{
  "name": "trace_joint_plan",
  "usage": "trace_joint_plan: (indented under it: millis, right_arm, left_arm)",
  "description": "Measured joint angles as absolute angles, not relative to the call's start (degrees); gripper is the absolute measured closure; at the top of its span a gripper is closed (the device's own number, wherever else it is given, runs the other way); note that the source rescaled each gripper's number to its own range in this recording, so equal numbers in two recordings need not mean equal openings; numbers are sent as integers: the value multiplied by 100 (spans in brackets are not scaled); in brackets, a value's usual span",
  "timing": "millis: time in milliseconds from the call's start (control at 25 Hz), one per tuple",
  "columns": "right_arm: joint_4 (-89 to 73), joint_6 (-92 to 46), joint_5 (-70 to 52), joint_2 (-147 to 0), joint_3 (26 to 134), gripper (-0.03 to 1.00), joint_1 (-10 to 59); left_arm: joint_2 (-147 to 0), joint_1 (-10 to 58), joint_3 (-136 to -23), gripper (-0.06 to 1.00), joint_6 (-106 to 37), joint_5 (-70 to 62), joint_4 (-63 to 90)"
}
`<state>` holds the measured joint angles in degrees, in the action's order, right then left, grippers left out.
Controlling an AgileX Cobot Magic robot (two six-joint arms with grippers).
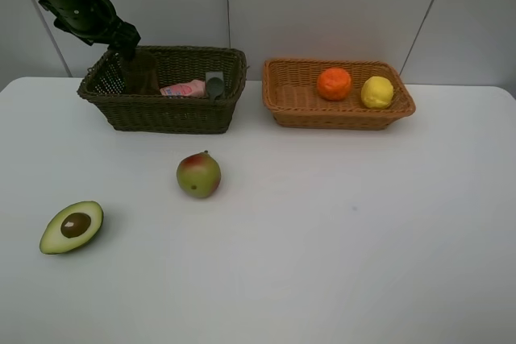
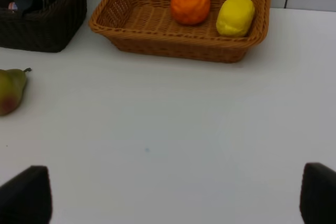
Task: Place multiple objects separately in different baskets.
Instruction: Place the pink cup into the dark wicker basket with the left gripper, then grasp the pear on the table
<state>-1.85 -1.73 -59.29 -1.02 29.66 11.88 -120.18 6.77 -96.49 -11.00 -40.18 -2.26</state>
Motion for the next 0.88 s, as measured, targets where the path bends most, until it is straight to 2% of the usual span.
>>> trace_joint_plan:
  millis: [480, 880]
  right_arm:
    - [-185, -173, -5929, -102, 2966, -3, 1188]
    - [-185, -173, -5929, -102, 2966, -3, 1188]
  left_arm:
    - [-11858, 688, -9649, -4, -1099, -4515, 366]
    - [-11743, 793, -9649, -4, -1099, -6114, 1565]
